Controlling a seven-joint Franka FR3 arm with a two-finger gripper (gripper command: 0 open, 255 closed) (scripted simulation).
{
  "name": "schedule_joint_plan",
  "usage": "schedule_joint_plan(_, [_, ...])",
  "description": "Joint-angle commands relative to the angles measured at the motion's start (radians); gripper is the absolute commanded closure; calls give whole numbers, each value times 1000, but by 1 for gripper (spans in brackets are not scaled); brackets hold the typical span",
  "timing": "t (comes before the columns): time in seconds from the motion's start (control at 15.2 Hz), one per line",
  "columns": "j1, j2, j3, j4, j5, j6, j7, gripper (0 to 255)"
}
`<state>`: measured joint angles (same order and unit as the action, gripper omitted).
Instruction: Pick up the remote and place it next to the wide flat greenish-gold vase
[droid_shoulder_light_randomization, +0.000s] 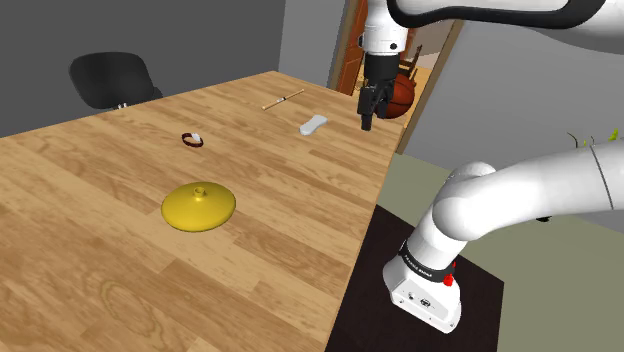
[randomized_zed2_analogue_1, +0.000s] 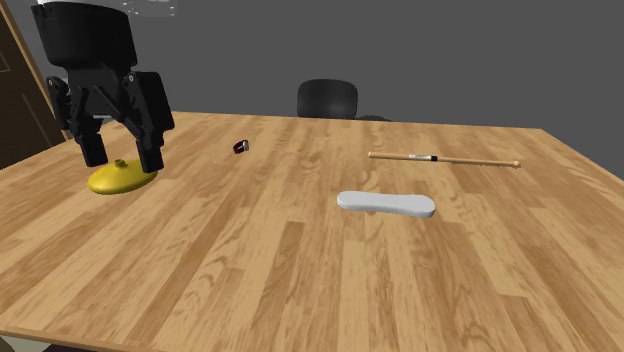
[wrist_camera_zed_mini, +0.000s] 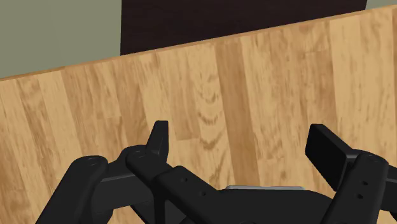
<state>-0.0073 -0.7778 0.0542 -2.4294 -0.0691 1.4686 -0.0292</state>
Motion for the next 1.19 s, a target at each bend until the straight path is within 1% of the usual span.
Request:
schedule_joint_plan(0.0, [0, 0, 0, 0, 0, 0, 0, 0])
schedule_joint_plan(0.26, [-44, 140, 13, 31, 16, 122, 111, 0])
schedule_joint_plan(0.59, [-96, 320, 21, 99, 25, 252, 242, 0])
schedule_joint_plan(1.12, [-166, 600, 5, 258, 21, 405, 436, 0])
